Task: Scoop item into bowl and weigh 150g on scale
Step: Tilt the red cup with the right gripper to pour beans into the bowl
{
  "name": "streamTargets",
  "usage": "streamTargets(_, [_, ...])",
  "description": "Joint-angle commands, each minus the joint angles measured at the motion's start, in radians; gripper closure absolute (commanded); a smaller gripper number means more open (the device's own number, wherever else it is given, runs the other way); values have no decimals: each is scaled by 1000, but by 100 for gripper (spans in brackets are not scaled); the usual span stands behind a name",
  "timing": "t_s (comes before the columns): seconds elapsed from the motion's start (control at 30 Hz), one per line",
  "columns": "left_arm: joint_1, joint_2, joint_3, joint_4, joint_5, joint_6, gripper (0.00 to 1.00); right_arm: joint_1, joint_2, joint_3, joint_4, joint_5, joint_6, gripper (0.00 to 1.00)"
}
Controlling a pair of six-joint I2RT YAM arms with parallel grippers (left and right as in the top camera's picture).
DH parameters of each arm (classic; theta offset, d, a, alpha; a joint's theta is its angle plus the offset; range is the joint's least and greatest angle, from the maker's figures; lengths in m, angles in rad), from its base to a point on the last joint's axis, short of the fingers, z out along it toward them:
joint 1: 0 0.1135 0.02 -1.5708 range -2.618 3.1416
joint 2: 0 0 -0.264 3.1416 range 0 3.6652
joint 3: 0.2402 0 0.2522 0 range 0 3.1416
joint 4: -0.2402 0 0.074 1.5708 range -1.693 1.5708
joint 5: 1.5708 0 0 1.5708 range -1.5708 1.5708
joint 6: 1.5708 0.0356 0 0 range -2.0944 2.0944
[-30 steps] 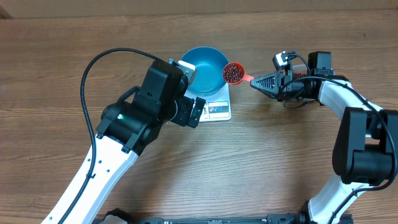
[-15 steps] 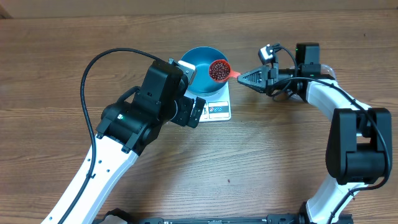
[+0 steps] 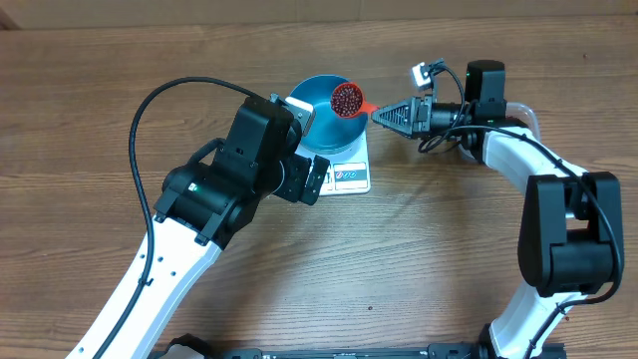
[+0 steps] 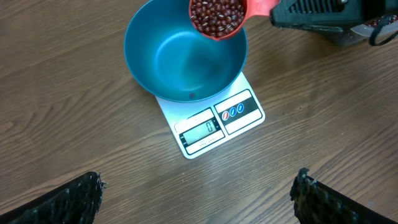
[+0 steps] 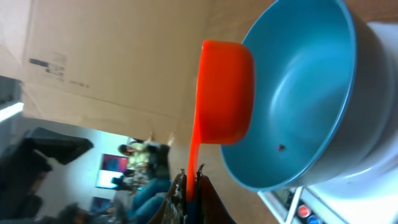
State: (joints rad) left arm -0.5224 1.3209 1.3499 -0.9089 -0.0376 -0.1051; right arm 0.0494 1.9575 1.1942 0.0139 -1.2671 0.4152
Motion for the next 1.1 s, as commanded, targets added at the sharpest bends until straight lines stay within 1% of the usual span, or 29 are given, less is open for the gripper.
streamTargets(0.0, [-3, 9, 16, 4, 5, -3, 0, 16, 8, 5, 11, 40, -120, 96])
streamTargets(0.37, [-3, 9, 16, 4, 5, -3, 1, 23, 8, 5, 12, 84, -418, 96])
streamTargets(0.47, [-3, 9, 16, 4, 5, -3, 0, 23, 8, 5, 18, 133, -437, 96])
streamTargets(0.67, [-3, 9, 16, 4, 5, -3, 1, 23, 8, 5, 19, 134, -578, 96])
streamTargets(1.07, [-3, 9, 16, 4, 5, -3, 0, 24, 8, 5, 35, 134, -970, 96])
